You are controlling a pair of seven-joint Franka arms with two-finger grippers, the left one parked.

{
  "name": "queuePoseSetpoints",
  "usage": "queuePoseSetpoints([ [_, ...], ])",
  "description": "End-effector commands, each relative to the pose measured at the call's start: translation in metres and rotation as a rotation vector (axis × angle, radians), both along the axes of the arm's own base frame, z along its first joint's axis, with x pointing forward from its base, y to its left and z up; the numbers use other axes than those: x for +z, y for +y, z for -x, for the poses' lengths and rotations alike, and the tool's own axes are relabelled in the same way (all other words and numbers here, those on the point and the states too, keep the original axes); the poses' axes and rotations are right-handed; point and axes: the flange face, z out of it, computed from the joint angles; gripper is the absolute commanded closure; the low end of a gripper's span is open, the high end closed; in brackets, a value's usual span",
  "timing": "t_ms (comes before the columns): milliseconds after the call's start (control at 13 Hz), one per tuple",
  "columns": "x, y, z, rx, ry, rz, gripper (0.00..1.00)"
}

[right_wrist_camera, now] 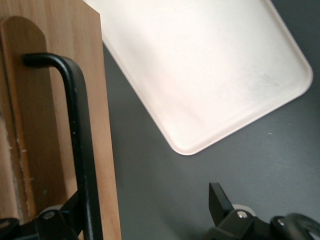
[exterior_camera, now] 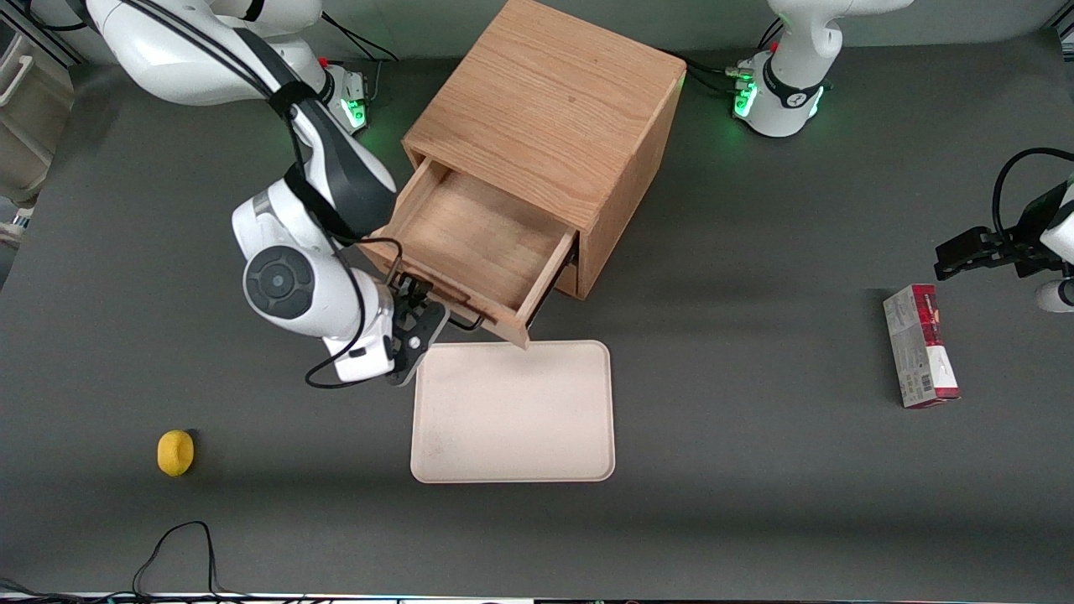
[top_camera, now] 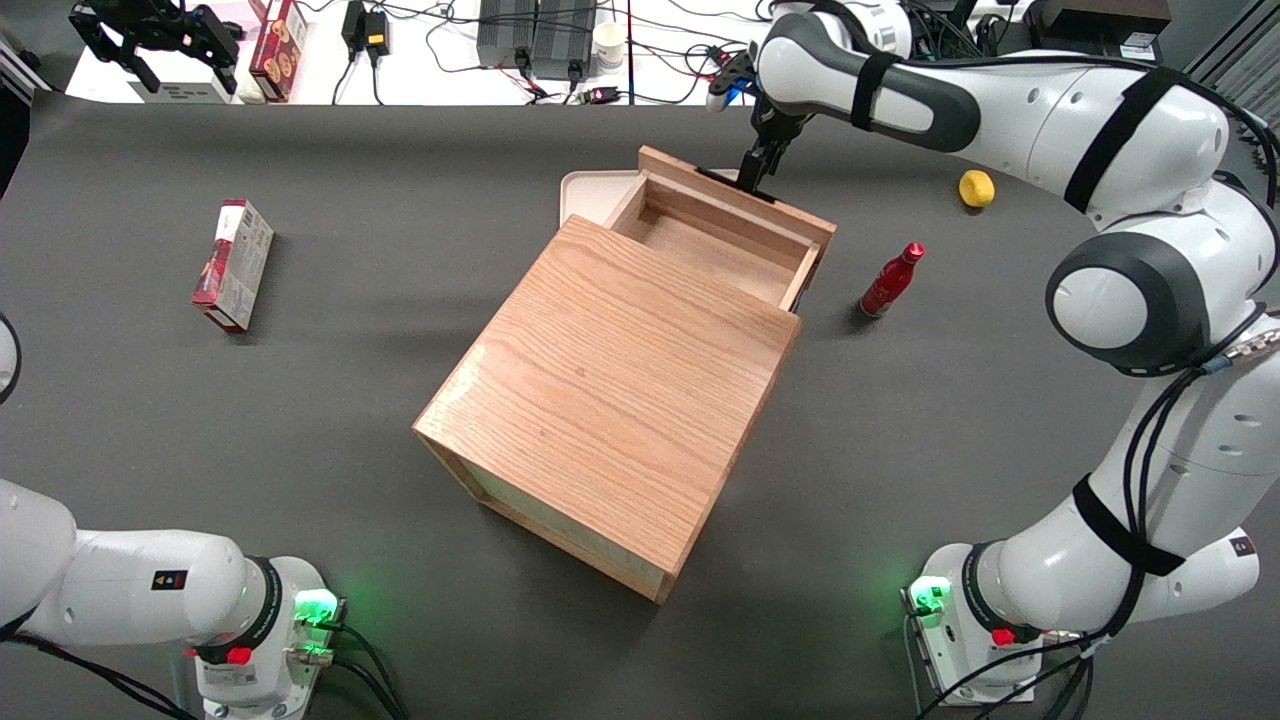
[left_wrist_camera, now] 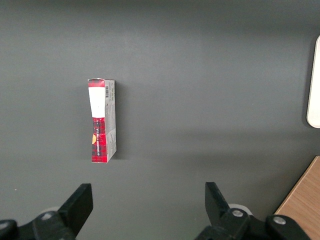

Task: Open upper drawer
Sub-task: 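Pull the handle outward with the right gripper, sliding the drawer open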

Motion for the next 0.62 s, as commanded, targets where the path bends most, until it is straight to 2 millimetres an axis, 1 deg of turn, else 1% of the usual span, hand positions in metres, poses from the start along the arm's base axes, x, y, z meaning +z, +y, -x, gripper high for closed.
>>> queuePoseSetpoints([
  [0,0.002,-0.001,-0.020,0.013,-0.031,-0.005,0.00],
  [77,0.005,-0.010,-0.025,0.012,-0.049,0.018,0.00],
  [154,0.013,-0.028,-0.034,-0.014,-0.069,0.046,0.00],
  [231,0.028,-0.040,-0.040,-0.039,-0.099,0.054,0.00],
  [308,0.034,-0.057,-0.048,-0.058,-0.127,0.087,0.00],
  [385,0.048,-0.064,-0.054,-0.060,-0.167,0.107,0.00],
  [462,0.068,-0.067,-0.059,-0.073,-0.202,0.091,0.00],
  [538,0.089,-0.070,-0.058,-0.089,-0.223,0.082,0.00],
])
